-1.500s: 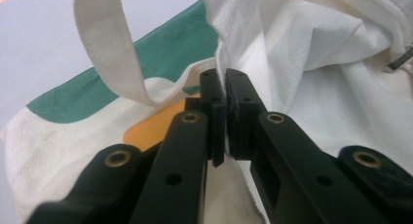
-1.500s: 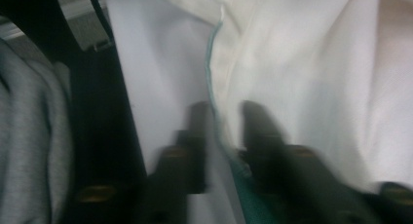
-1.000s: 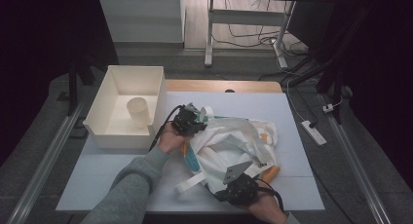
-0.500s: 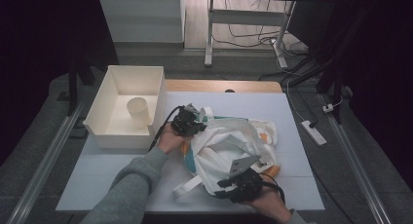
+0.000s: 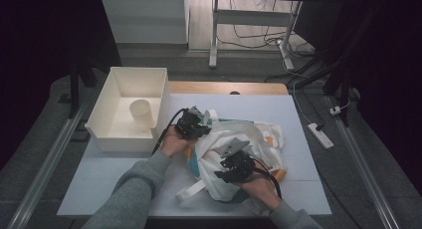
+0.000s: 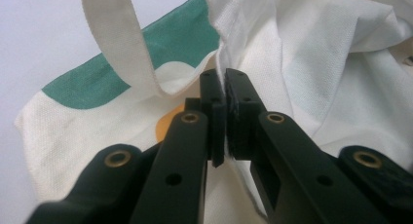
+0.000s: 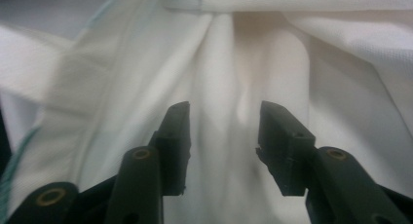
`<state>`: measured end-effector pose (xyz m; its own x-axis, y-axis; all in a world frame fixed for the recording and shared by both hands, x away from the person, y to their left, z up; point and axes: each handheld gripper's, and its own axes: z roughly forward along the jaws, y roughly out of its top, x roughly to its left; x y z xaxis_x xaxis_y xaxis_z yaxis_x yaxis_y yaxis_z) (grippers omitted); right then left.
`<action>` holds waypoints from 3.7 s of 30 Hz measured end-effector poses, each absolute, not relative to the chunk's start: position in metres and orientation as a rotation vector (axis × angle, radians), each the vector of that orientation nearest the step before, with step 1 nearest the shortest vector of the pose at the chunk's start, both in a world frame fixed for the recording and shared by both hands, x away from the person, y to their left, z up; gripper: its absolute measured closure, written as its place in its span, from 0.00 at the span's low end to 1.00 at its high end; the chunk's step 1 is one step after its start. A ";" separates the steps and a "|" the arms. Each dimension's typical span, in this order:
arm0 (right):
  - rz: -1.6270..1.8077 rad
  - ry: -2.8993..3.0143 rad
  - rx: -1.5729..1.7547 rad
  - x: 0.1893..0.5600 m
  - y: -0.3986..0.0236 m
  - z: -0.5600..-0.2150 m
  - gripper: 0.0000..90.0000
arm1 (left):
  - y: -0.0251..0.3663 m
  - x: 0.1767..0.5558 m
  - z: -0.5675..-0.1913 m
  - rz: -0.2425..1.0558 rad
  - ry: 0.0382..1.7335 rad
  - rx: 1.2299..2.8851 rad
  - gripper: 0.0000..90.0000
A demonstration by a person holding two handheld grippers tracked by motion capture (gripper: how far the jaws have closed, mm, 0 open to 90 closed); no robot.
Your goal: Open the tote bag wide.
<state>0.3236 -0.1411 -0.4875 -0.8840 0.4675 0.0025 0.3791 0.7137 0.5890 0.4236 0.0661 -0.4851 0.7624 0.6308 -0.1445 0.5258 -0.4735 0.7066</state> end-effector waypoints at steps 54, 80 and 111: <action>1.117 2.793 0.733 0.318 -0.163 -0.473 0.63 | 0.070 0.418 -0.484 0.141 0.843 2.176 0.96; 0.948 2.865 0.618 0.316 -0.131 -0.497 0.99 | 0.071 0.419 -0.485 0.120 0.842 2.175 0.96; 1.036 2.886 0.633 0.319 -0.142 -0.503 0.78 | 0.069 0.415 -0.483 0.135 0.820 2.179 0.92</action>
